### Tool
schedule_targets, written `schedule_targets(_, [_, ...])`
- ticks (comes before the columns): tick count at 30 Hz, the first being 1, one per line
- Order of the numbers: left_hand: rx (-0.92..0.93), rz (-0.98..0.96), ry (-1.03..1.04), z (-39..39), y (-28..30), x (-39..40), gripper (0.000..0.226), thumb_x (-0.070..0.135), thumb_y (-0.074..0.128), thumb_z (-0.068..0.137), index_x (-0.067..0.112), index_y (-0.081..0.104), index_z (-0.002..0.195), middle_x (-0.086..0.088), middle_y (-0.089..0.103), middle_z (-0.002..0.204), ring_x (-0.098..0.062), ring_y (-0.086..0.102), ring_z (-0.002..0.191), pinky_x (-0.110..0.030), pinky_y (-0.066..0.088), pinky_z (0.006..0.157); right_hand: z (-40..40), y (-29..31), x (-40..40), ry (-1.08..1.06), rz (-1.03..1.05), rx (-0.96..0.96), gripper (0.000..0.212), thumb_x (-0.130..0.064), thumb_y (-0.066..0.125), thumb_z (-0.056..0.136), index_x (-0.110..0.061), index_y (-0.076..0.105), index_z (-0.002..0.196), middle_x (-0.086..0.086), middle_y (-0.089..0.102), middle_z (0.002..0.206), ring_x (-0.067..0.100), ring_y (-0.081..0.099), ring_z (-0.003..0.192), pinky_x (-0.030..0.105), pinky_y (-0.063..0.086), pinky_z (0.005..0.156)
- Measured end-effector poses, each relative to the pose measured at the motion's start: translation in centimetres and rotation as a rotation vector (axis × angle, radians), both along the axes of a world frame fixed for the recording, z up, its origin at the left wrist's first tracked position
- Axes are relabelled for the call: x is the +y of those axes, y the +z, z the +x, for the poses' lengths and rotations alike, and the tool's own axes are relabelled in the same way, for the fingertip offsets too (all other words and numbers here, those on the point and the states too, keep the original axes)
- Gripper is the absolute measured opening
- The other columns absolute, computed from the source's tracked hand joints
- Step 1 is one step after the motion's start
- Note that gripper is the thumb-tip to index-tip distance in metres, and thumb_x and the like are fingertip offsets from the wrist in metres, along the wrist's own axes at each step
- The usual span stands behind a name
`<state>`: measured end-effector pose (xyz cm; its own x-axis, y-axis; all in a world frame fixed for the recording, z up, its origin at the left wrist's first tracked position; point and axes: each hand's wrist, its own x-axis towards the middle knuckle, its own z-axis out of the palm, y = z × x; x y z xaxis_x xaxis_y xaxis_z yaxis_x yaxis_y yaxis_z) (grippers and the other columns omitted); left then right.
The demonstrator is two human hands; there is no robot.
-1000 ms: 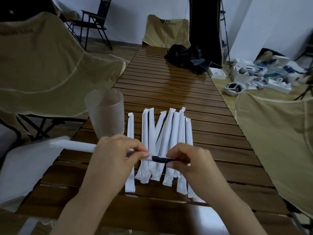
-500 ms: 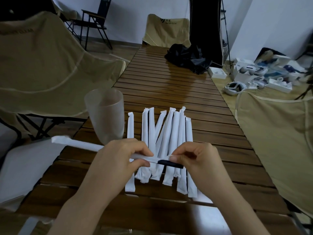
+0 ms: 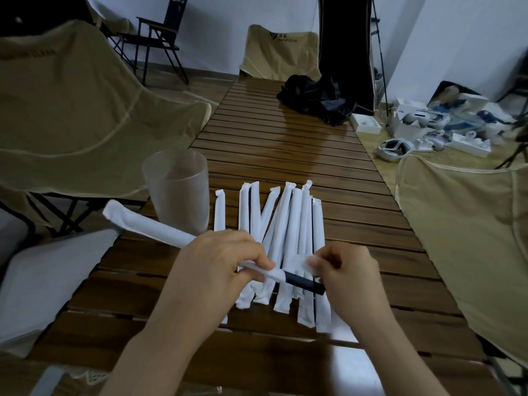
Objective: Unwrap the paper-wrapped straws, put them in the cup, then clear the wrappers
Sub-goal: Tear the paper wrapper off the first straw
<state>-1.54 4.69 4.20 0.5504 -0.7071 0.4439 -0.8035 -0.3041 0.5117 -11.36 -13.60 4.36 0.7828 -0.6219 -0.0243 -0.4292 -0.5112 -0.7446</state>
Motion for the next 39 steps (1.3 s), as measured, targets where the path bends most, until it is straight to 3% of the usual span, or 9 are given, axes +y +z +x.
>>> schedule_targets(3, [0.026,-0.002,0.081,0.8,0.1,1.1,0.010,0.039,0.063,0.077,0.037,0.064,0.087,0.023,0.060,0.080,0.009,0.058,0.077,-0.036,0.057,0.067,-0.7,-0.1,-2.2,-0.198,-0.130,0.023,0.014,-0.021,0.062,0.090,-0.016,0.063,0.077,-0.001,0.061,0.070,0.008,0.058,0.062,0.017,0.039,0.049])
schedule_targets(8, [0.072,0.127,0.231,-0.3,0.7,1.9,0.016,0.033,0.072,0.080,0.040,0.072,0.094,0.022,0.066,0.085,0.000,0.059,0.078,-0.009,0.041,0.071,-1.3,-0.3,-4.0,-0.238,-0.171,-0.004,0.004,-0.014,0.069,0.085,-0.017,0.067,0.088,0.002,0.067,0.082,0.006,0.057,0.068,0.014,0.036,0.051])
schedule_targets(11, [0.089,0.150,0.241,-0.4,0.5,1.2,0.012,0.039,0.066,0.083,0.045,0.068,0.093,0.027,0.061,0.081,0.004,0.057,0.076,-0.012,0.042,0.068,-0.8,-1.4,-3.4,-0.240,-0.180,0.097,0.023,-0.018,0.069,0.085,-0.013,0.063,0.106,0.004,0.064,0.097,0.016,0.058,0.080,0.023,0.043,0.061])
schedule_targets(15, [0.118,0.157,0.243,-0.6,0.2,1.1,0.014,0.042,0.062,0.085,0.044,0.068,0.097,0.027,0.061,0.082,0.004,0.058,0.078,-0.008,0.037,0.068,-0.6,-0.5,-1.6,-0.035,-0.366,-0.063,0.021,-0.020,0.060,0.090,-0.022,0.062,0.110,-0.004,0.053,0.110,0.016,0.055,0.100,0.026,0.047,0.078])
schedule_targets(19, [0.140,0.182,0.246,-0.2,0.1,1.3,0.015,0.037,0.065,0.085,0.042,0.069,0.098,0.028,0.060,0.084,0.005,0.056,0.079,-0.007,0.035,0.069,0.0,2.4,1.2,0.353,0.003,-0.126,0.015,-0.033,0.060,0.089,-0.032,0.064,0.103,-0.016,0.065,0.092,0.003,0.061,0.084,0.021,0.053,0.071])
schedule_targets(22, [0.152,0.178,0.227,-0.1,0.3,1.3,0.015,0.033,0.066,0.086,0.042,0.069,0.097,0.027,0.060,0.086,0.005,0.056,0.082,-0.004,0.034,0.068,0.5,2.0,1.9,0.436,-0.157,-0.027,0.016,-0.033,0.068,0.082,-0.033,0.065,0.098,-0.018,0.060,0.095,0.001,0.055,0.086,0.017,0.049,0.075])
schedule_targets(27, [0.182,0.167,0.167,-0.4,0.3,1.0,0.013,0.039,0.063,0.086,0.046,0.067,0.096,0.030,0.060,0.082,0.008,0.054,0.091,-0.007,0.038,0.070,0.5,0.9,1.4,0.457,-0.307,-0.070,0.015,-0.031,0.072,0.081,-0.034,0.068,0.095,-0.019,0.060,0.093,0.001,0.049,0.090,0.016,0.040,0.077])
schedule_targets(32, [0.172,0.079,0.111,-0.8,0.7,0.5,0.014,0.036,0.068,0.084,0.029,0.070,0.096,0.017,0.070,0.087,0.000,0.061,0.092,-0.002,0.044,0.071,0.7,0.6,2.0,0.490,-0.383,-0.236,0.012,-0.018,0.076,0.078,-0.026,0.073,0.087,-0.014,0.067,0.080,0.006,0.058,0.077,0.029,0.053,0.071])
schedule_targets(39, [0.081,0.069,0.176,0.2,0.2,1.4,0.025,0.059,0.055,0.078,0.044,0.072,0.090,0.028,0.065,0.074,0.003,0.061,0.081,-0.016,0.050,0.065,0.5,0.6,1.6,0.423,-0.367,-0.298,0.009,-0.017,0.076,0.077,-0.025,0.074,0.082,-0.014,0.067,0.077,0.003,0.060,0.073,0.027,0.055,0.070])
